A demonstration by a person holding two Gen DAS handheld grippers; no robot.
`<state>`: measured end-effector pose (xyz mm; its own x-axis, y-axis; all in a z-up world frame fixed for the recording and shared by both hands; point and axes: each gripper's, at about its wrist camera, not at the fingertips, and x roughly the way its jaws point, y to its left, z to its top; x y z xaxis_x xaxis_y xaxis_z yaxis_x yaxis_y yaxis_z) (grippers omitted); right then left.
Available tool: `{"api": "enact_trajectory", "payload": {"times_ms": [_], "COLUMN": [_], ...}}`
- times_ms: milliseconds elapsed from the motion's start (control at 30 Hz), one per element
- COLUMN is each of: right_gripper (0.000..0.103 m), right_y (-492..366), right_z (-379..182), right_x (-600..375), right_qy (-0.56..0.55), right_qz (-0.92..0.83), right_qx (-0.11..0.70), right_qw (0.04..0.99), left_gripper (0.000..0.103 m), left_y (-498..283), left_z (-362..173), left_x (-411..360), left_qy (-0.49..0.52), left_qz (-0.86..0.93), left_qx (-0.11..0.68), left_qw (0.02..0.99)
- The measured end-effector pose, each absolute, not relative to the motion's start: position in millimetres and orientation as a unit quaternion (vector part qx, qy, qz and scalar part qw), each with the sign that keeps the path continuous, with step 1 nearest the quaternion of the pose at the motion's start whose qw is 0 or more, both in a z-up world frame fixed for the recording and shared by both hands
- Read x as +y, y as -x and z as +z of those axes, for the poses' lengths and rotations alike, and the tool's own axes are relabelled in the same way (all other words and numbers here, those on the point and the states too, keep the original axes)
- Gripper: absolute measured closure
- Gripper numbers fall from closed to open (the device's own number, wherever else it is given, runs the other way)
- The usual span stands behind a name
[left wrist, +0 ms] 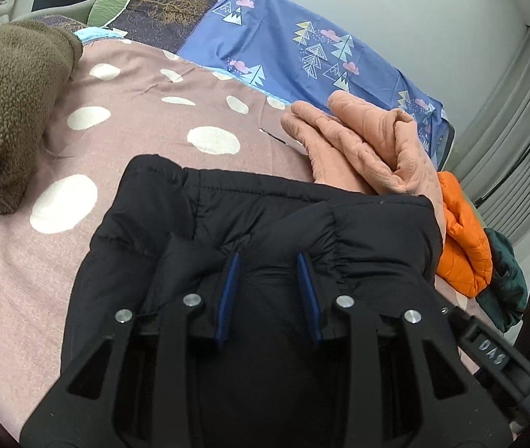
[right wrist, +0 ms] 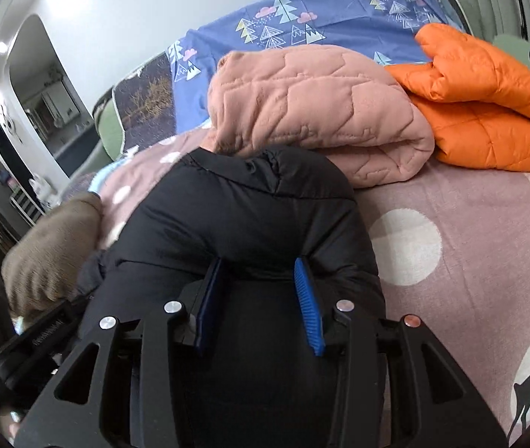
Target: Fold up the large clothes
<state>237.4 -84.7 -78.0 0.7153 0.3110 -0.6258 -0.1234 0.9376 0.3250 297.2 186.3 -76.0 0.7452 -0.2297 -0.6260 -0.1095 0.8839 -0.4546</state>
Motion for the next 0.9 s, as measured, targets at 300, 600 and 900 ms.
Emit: {"api": "enact_trajectory", "payload": {"times_ms": [300,600,900], "right_gripper": [0.064,0.035,0.020], "right_y": [-244,-212,-203], "right_z": [-86,-47,-72], "right_x": [-82,-118,-155], "right_qy": [-0.114,-0.124,-0.188], "right_qz": [0.111,0.137,0.188], "right_qx": [0.367,0.347,0.406], "right_qw": [0.916,0.920,0.874], "left_gripper": [0.070,0.028,0.016], "left_y": [-297,-266,-234], "left_z": [-81,-42,-48], "left_x": [183,206,244], "left_qy": [0.239,0.218,0.232], "left_qz": [-0.031,-0.049,-0.037], "left_qx": [0.358,0.357,0.400], "left_qw": [0.902,0.907,0.886]}}
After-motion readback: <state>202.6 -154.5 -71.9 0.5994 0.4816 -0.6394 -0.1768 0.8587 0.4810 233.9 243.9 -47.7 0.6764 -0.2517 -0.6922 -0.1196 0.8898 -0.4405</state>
